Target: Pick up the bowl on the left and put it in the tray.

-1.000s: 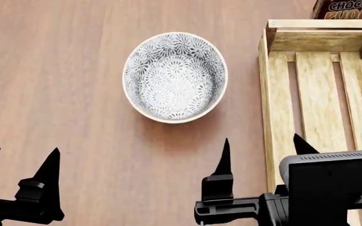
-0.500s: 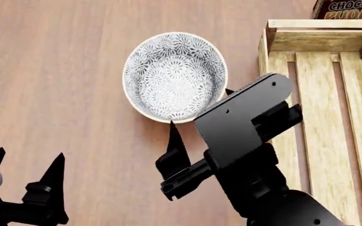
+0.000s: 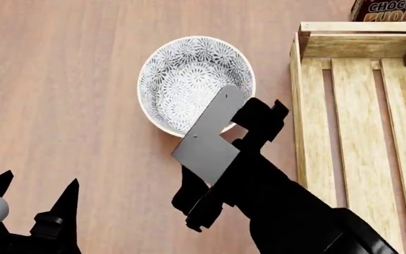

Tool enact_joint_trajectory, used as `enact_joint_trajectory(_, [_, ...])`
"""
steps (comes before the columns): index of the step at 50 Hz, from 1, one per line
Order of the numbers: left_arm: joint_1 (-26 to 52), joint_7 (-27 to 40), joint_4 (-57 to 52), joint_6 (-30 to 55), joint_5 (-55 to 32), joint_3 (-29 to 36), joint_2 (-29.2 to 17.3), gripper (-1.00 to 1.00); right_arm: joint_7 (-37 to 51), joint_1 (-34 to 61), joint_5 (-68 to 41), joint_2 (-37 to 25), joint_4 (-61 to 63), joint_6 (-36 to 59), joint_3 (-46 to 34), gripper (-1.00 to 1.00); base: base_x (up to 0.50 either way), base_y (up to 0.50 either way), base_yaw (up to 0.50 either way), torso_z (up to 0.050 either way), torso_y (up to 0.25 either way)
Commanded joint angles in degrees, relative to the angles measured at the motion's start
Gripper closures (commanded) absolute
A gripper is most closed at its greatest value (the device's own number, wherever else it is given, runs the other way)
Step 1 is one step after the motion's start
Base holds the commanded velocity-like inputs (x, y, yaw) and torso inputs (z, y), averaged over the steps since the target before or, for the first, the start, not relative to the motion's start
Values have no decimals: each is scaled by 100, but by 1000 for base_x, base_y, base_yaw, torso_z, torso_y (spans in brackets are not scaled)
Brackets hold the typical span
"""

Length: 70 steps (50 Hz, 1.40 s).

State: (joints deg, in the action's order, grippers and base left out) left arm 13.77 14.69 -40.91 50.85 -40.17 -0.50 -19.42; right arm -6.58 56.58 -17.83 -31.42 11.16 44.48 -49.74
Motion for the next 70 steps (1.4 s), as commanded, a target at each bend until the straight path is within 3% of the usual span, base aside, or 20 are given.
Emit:
enact_joint_trajectory(1, [-106,-76,-39,-48,-102,23,-29,-100,-467,348,766,164,-1201,-741,-888,-100,0,0,0,0,0])
enact_joint_trajectory(21, [-240,-195,-14,-174,-207,-6,-110,-100,-319,778,1420,735,-2907,-1823,-1234,-100,0,0,0,0,0])
enact_joint_trajectory(43, [-237,-171,-3,-204,-282,-16,-171,-100,-17,605,1376,1129,-3651,-2465,-1129,-100,0,0,0,0,0])
enact_joint_trajectory(44, [-237,-165,-12,-200,-288,-16,-175,-100,-7,596,1378,1129,-3661,-2480,-1128,100,0,0,0,0,0])
enact_joint_trajectory(65, [-246,-128,-8,-255,-298,23,-204,-100,41,572,1402,872,-3125,-2218,-1108,100,0,0,0,0,0])
enact_joint_trajectory(70, [-245,-103,-28,-249,-317,19,-216,-100,-1,652,1372,647,-2448,-1828,-1049,100,0,0,0,0,0])
